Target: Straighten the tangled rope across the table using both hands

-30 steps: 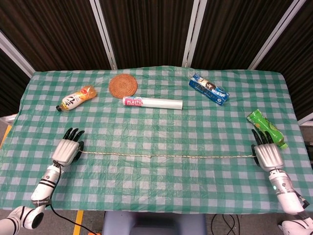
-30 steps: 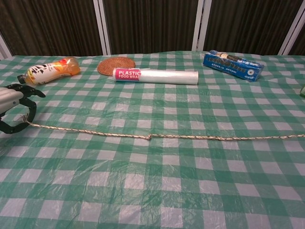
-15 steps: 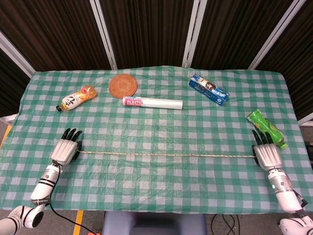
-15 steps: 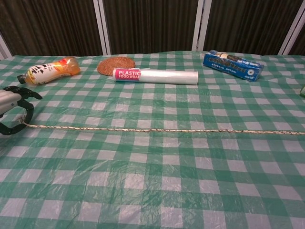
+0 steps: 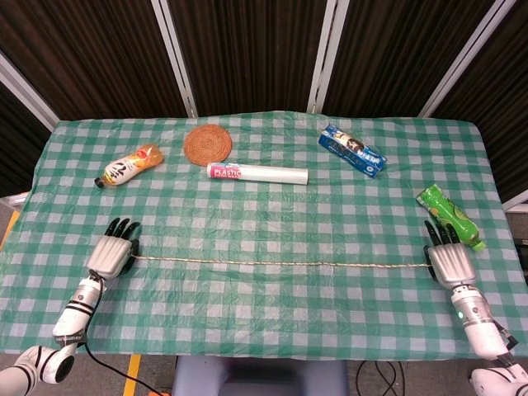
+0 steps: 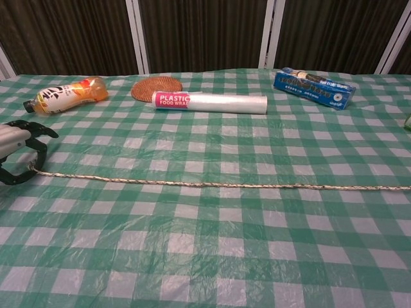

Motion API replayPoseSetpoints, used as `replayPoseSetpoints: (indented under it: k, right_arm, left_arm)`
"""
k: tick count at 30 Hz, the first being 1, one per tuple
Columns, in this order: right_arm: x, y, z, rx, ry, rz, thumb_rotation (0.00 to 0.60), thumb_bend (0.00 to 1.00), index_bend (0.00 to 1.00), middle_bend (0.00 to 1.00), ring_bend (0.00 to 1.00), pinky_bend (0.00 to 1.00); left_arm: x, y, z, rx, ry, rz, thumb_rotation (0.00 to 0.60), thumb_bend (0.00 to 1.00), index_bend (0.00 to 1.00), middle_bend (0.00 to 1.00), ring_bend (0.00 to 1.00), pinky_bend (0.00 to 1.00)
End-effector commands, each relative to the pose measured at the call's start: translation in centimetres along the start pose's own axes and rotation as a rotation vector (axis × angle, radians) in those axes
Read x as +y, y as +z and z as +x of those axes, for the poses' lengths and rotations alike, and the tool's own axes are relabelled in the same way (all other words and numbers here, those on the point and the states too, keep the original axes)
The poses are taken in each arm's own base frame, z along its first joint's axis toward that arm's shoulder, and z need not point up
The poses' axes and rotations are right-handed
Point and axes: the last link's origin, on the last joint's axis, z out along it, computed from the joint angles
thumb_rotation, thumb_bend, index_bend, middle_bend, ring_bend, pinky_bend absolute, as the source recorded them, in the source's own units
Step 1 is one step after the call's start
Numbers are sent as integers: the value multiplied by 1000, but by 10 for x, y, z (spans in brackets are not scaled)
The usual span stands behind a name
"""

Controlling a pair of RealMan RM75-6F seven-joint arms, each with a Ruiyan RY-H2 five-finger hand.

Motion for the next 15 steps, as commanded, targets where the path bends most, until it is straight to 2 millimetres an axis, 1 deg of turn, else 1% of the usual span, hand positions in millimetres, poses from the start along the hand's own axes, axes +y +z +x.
replayPoseSetpoints:
  k: [1, 3, 5, 9, 11, 13, 15]
  right_arm:
    - [0, 0, -1, -5, -2, 0, 600, 611, 761, 93, 0, 0]
    - [-1, 0, -2, -11, -1, 1, 600, 611, 711, 93, 0, 0]
    - [0, 0, -4, -17, -3, -2, 600, 611, 616, 93, 0, 0]
    - [0, 0, -5, -36, -3, -12, 600, 611, 451, 87, 0, 0]
    - [1, 0, -6, -46, -5, -17, 600, 571, 376, 67, 0, 0]
    - [1, -1, -5, -46, -7, -21, 600, 514, 342, 57, 0, 0]
    - [2, -1, -5, -49, -6, -23, 600, 479, 317, 49, 0, 0]
  left_arm:
    - [1, 0, 0, -2, -3, -3, 600, 535, 599, 104, 0, 49]
    - [1, -1, -1, -5, -8, -6, 600, 535, 533, 103, 0, 49]
    - [2, -1, -2, -10, -15, -6, 600, 532, 425, 102, 0, 57]
    - [2, -1, -3, -11, -22, -3, 600, 493, 265, 99, 0, 95]
    - [2, -2, -3, -11, -24, -2, 600, 474, 186, 98, 0, 99]
    - [1, -2, -2, -8, -29, 0, 600, 470, 131, 97, 0, 100]
    - [0, -4, 0, -2, -35, 3, 600, 470, 79, 95, 0, 102]
